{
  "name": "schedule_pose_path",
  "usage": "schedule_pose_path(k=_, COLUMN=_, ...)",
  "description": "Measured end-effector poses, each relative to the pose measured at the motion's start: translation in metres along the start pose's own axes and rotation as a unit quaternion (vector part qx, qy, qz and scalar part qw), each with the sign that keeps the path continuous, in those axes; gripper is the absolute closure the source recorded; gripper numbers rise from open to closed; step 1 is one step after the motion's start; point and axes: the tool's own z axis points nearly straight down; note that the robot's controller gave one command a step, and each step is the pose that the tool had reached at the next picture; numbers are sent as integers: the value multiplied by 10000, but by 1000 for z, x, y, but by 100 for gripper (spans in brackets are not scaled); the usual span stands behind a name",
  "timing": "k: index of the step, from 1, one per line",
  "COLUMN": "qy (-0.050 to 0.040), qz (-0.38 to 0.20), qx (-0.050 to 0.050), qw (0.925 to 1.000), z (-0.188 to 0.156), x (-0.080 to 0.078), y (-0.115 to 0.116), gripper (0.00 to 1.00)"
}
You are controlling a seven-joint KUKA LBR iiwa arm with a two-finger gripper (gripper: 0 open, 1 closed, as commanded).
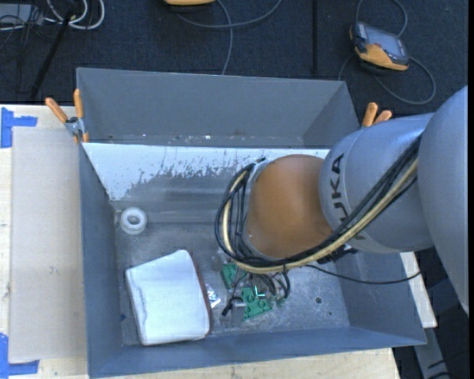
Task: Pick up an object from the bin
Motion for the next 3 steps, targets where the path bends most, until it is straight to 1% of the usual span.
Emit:
schedule_pose_path(k=1, qy=-42, qz=-1555, qx=-4, qw=9878, z=55, x=-20, y=-58, gripper=0)
schedule_pose_path(k=2, qy=-57, qz=-2904, qx=6, qw=9569, z=25, x=-16, y=-58, gripper=0)
schedule_pose_path(k=3, qy=-55, qz=-3673, qx=11, qw=9301, z=25, x=-37, y=-59, gripper=0)
